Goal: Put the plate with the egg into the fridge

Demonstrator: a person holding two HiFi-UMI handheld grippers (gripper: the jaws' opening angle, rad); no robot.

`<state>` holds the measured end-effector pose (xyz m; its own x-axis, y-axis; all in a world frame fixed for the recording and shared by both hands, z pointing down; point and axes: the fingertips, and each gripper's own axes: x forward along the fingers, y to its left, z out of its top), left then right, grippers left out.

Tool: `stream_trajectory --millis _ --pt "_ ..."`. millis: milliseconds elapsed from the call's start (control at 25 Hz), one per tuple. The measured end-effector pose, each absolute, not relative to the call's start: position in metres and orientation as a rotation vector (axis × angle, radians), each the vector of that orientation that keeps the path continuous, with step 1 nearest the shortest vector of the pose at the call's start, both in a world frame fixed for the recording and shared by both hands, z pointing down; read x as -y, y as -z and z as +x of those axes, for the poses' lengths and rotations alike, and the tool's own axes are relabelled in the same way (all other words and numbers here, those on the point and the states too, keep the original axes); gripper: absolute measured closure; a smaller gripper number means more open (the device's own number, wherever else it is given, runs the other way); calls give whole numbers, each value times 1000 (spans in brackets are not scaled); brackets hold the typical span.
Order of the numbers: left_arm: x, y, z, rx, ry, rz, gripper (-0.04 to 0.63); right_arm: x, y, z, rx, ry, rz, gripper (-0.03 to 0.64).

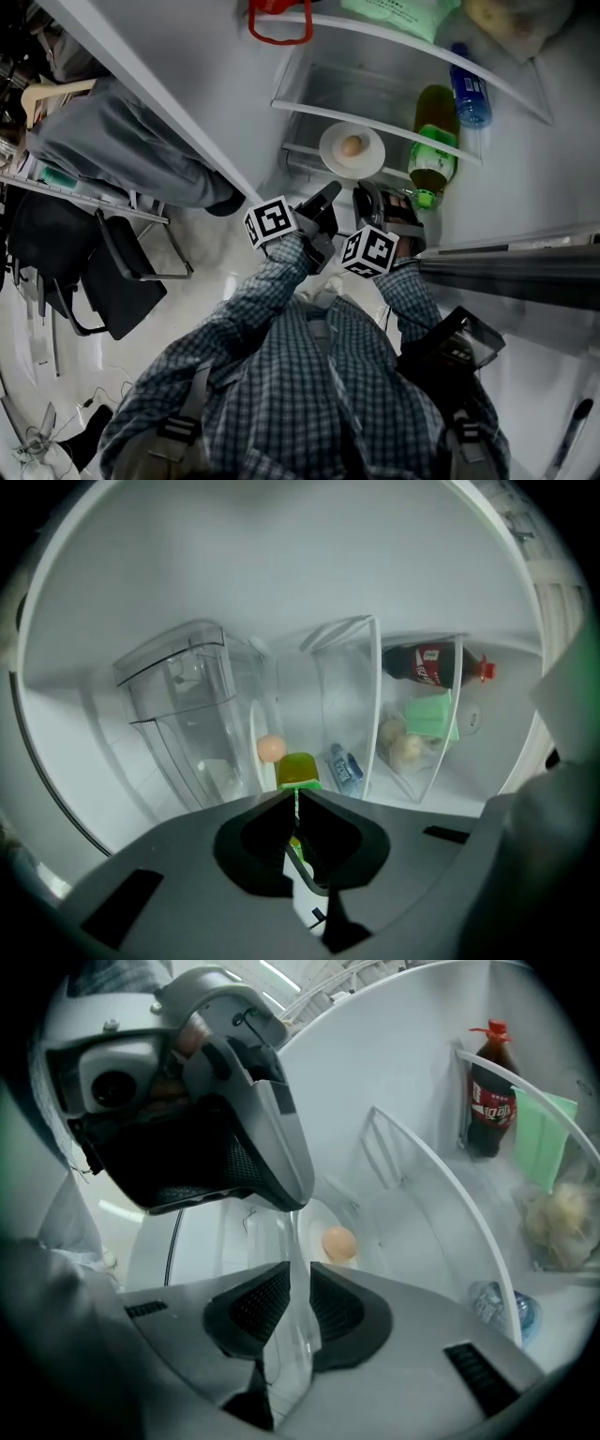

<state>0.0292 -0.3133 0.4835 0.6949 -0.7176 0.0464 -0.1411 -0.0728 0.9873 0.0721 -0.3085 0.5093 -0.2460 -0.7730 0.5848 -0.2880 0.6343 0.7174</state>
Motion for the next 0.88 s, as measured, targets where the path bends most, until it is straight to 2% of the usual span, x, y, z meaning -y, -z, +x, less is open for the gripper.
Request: stream_trajectory --millis 120,440,880 --pt "312 -480 25 726 551 1632 589 302 -508 75 1856 521 881 611" --pt "301 -471 24 715 496 1750 589 288 -489 68 2145 23 1108 611" --pt "285 -472 27 791 219 2021 589 278 -473 57 2297 -253 1223 611"
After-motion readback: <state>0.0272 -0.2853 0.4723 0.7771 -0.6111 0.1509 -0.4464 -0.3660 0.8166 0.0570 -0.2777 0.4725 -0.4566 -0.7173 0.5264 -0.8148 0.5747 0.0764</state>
